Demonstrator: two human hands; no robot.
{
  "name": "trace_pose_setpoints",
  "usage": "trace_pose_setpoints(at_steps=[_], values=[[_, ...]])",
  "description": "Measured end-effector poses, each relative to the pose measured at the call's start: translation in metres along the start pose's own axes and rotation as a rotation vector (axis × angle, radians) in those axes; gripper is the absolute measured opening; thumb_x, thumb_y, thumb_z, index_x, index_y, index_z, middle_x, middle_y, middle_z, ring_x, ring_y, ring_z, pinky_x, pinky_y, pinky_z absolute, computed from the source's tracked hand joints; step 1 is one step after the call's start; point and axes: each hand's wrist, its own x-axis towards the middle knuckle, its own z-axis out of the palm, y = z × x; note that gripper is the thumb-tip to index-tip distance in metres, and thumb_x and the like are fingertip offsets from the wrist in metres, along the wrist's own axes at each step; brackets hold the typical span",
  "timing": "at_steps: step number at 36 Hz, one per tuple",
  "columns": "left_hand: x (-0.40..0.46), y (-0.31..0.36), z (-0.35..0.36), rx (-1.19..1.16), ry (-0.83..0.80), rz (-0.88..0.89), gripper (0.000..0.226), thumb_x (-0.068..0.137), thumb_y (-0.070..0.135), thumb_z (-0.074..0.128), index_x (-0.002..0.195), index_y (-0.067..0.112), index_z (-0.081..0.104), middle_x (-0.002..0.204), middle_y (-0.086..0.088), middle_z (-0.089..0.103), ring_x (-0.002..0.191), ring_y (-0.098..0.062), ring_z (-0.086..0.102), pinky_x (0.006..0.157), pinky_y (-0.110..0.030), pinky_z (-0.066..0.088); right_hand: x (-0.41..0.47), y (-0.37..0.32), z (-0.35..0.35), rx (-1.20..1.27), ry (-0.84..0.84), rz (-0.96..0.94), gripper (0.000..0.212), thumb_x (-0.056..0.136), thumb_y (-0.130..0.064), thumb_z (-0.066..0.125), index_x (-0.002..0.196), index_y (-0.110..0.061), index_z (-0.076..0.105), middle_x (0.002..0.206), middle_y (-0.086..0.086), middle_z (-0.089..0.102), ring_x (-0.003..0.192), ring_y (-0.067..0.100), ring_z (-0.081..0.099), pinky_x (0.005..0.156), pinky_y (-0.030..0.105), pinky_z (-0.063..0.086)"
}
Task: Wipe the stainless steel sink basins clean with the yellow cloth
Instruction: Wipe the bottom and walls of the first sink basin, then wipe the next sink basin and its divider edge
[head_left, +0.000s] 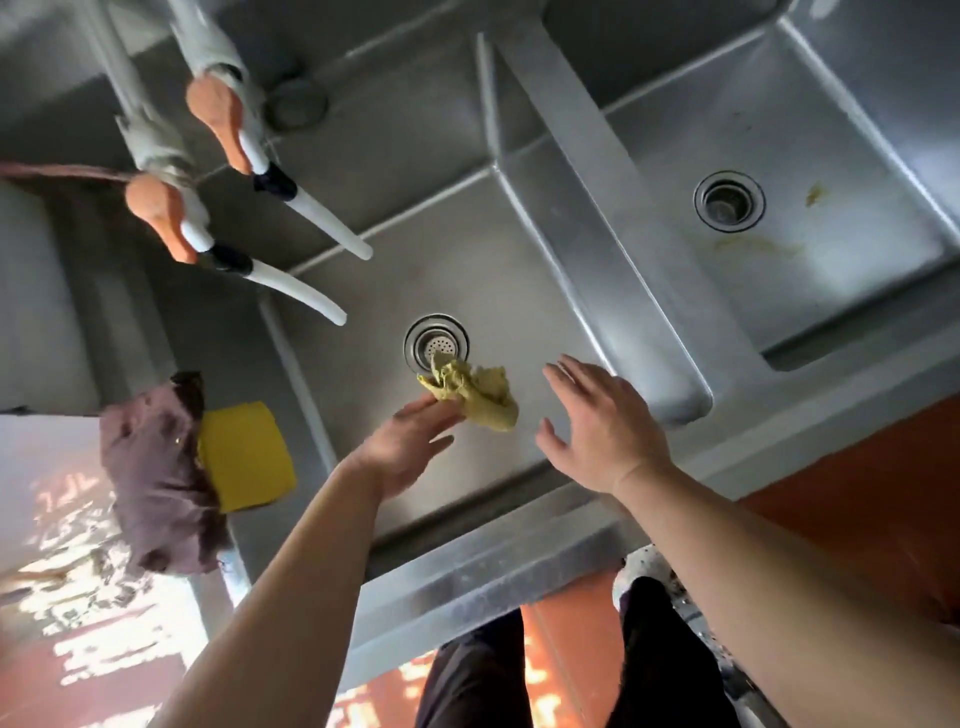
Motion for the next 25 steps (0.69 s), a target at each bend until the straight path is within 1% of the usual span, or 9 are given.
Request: trace_pose_setpoints(at_steps=[5,8,12,15,17,19,21,23,25], values=[[-0.053,0.023,0.048,-0.054,0.191,0.187,0.023,0.101,0.027,0.052,0.122,0.022,0.062,0.124,-0.004,0.068,0.121,-0.024,0.061,0.103,-0.04,0.042,-0.004,0.004,-0.012,0.141,-0.06,-0.044,0.069,0.084,-0.053,0.047,0.145,-0.021,0.041,0.149,0.005,0.043,0.132,0.026,0.046,0.106,0.044,0.042],[-0.083,0.034,0.089,-0.073,0.214,0.231,0.023,0.101,0.026,0.053,0.12,0.018,0.062,0.121,-0.007,0.069,0.117,-0.028,0.063,0.101,-0.044,0.045,-0.024,0.009,-0.031,0.388,0.034,-0.04,0.066,0.084,-0.05,0.061,0.143,-0.026,0.045,0.15,0.002,0.04,0.136,0.021,0.037,0.114,0.039,0.033],[-0.113,0.049,0.16,-0.11,0.199,0.273,0.02,0.101,0.025,0.053,0.116,0.017,0.064,0.116,-0.008,0.071,0.11,-0.029,0.067,0.1,-0.045,0.047,-0.064,0.026,-0.076,0.545,0.274,-0.073,0.046,0.08,-0.03,0.078,0.123,-0.02,0.066,0.126,0.004,0.059,0.12,0.023,0.052,0.103,0.041,0.044],[-0.117,0.055,0.219,-0.172,0.169,0.265,0.016,0.1,0.025,0.053,0.112,0.018,0.061,0.112,-0.01,0.072,0.105,-0.027,0.07,0.098,-0.045,0.048,-0.087,0.063,-0.109,0.562,0.441,-0.053,0.024,0.079,-0.017,0.075,0.103,-0.013,0.074,0.098,0.002,0.069,0.093,0.024,0.061,0.081,0.046,0.051],[-0.113,0.056,0.258,-0.183,0.134,0.256,0.018,0.099,0.023,0.055,0.115,0.017,0.058,0.115,-0.013,0.071,0.106,-0.03,0.07,0.098,-0.046,0.05,-0.101,0.095,-0.129,0.559,0.495,0.01,0.022,0.078,-0.01,0.073,0.1,-0.01,0.076,0.091,0.003,0.072,0.085,0.026,0.063,0.075,0.046,0.052],[-0.107,0.06,0.291,-0.178,0.13,0.274,0.038,0.096,0.015,0.061,0.131,0.022,0.047,0.119,-0.015,0.068,0.105,-0.034,0.069,0.096,-0.047,0.052,-0.113,0.127,-0.151,0.545,0.542,0.057,0.024,0.077,-0.006,0.072,0.101,-0.007,0.076,0.087,0.006,0.073,0.08,0.028,0.064,0.072,0.045,0.054],[-0.099,0.062,0.318,-0.144,0.178,0.323,0.077,0.089,0.005,0.068,0.146,0.036,0.027,0.131,-0.016,0.057,0.103,-0.032,0.068,0.095,-0.046,0.054,-0.122,0.157,-0.173,0.518,0.575,0.081,0.024,0.079,-0.007,0.07,0.102,-0.006,0.076,0.089,0.007,0.073,0.079,0.028,0.066,0.072,0.046,0.056],[-0.092,0.066,0.339,0.085,0.262,0.443,0.1,0.082,0.006,0.078,0.151,0.043,0.016,0.143,-0.007,0.038,0.107,-0.025,0.064,0.098,-0.041,0.052,-0.129,0.187,-0.192,0.449,0.586,0.095,0.024,0.078,-0.008,0.069,0.101,-0.006,0.077,0.093,0.009,0.072,0.08,0.029,0.067,0.071,0.047,0.057],[-0.085,0.071,0.357,0.447,0.293,0.612,0.1,0.076,0.016,0.085,0.149,0.046,0.023,0.148,0.001,0.025,0.127,-0.021,0.048,0.108,-0.04,0.042,-0.133,0.212,-0.21,0.338,0.56,0.095,0.024,0.075,-0.007,0.07,0.097,-0.01,0.078,0.098,0.01,0.067,0.083,0.031,0.065,0.074,0.048,0.056]])
